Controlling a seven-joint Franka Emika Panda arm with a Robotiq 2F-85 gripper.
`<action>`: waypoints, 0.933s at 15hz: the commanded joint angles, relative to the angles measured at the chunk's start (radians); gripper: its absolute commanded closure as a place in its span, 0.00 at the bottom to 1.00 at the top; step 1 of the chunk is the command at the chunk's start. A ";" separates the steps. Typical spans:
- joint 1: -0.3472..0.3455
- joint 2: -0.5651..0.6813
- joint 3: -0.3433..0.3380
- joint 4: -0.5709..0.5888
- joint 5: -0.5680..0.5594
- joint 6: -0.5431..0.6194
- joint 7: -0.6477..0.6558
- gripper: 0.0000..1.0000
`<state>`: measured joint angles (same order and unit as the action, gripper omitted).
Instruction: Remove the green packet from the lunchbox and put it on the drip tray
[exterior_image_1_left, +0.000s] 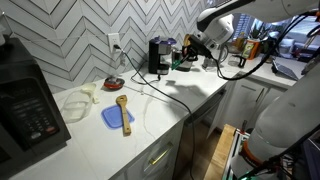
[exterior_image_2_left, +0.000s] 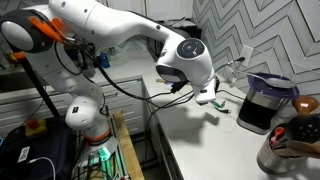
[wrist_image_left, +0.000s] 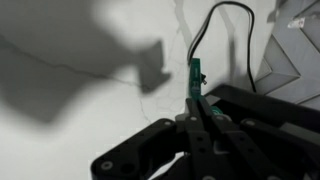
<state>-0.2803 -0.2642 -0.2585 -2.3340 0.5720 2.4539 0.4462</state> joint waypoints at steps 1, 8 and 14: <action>0.012 0.095 0.004 0.067 0.101 0.126 0.099 0.99; 0.011 0.173 0.008 0.086 0.168 0.232 0.221 0.94; 0.003 0.276 0.043 0.087 -0.028 0.470 0.507 0.99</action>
<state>-0.2733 -0.0523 -0.2380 -2.2492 0.6533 2.8025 0.8085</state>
